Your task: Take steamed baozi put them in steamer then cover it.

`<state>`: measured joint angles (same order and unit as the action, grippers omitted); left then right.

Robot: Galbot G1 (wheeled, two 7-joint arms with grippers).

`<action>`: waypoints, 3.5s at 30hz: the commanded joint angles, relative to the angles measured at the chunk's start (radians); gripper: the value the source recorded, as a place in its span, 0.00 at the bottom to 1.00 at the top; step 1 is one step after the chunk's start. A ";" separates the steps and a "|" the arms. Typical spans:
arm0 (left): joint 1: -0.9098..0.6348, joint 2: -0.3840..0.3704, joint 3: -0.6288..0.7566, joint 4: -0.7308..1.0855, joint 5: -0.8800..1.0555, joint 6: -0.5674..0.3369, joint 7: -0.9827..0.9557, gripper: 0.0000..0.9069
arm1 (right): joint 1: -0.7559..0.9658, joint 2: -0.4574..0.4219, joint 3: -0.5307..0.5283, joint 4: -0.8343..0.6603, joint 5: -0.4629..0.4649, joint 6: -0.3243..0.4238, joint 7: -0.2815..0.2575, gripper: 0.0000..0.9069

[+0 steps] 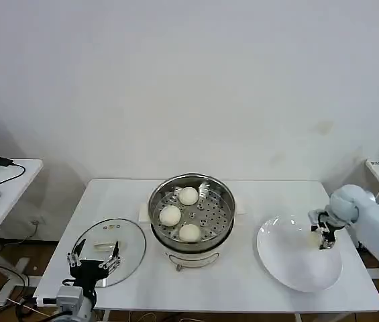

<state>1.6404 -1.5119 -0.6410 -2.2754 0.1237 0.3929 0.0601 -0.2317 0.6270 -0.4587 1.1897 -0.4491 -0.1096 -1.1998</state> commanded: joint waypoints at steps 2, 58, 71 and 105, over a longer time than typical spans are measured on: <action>-0.006 0.003 -0.003 -0.006 0.005 0.001 0.001 1.00 | 0.234 -0.042 -0.143 0.091 0.220 -0.074 0.000 0.76; -0.014 -0.002 -0.034 -0.072 0.006 -0.010 -0.013 1.00 | 0.696 0.526 -0.734 0.076 0.741 -0.523 0.080 0.68; -0.018 0.001 -0.035 -0.061 0.006 -0.010 -0.013 1.00 | 0.656 0.513 -0.739 0.072 0.685 -0.521 0.075 0.68; -0.049 0.000 -0.036 -0.036 0.004 -0.009 0.000 1.00 | 0.820 0.236 -0.397 0.258 0.845 -0.522 0.137 1.00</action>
<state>1.5968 -1.5123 -0.6783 -2.3139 0.1279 0.3848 0.0594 0.5381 1.0088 -1.0988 1.3571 0.3200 -0.6344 -1.1085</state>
